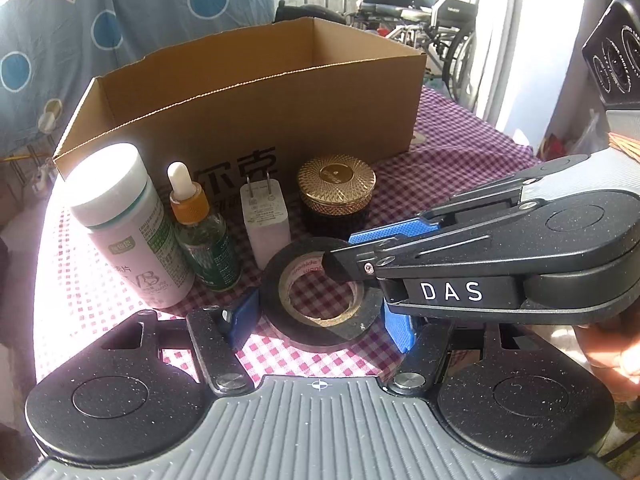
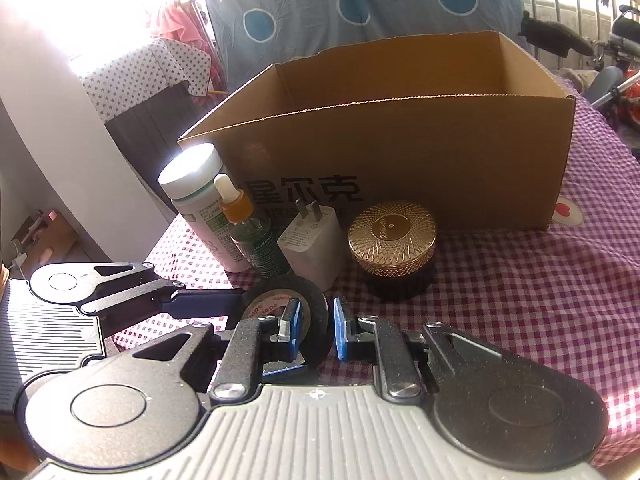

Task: Organize rigid objects
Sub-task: 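Lift the tape roll with the right tool and carry it into the box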

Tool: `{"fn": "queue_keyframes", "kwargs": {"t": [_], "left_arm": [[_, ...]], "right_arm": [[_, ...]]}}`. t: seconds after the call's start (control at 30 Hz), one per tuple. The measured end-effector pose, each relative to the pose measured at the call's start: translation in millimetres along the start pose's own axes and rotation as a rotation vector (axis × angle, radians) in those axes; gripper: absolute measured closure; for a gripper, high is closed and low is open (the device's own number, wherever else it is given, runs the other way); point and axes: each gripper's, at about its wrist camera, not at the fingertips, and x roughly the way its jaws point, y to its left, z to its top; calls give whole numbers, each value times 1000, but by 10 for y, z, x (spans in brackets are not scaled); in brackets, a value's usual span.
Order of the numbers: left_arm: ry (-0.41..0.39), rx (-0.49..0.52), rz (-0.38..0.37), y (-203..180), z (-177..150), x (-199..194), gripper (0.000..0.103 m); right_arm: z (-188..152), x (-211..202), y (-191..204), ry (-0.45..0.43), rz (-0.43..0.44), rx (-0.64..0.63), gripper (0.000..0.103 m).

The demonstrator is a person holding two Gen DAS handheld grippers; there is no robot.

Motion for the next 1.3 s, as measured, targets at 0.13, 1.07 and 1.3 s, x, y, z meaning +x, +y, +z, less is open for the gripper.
{"fn": "queue_keyframes", "kwargs": {"t": [0.13, 1.07, 1.3], "left_arm": [[-46, 4, 14, -32, 34, -175, 37], [-91, -68, 87, 891, 1552, -265, 37], [159, -174, 37, 1392, 1803, 604, 37]], "right_arm": [[25, -189, 62, -49, -1, -19, 84], [2086, 131, 428, -89, 93, -199, 83], [2525, 1230, -6, 177, 120, -44, 84]]}}
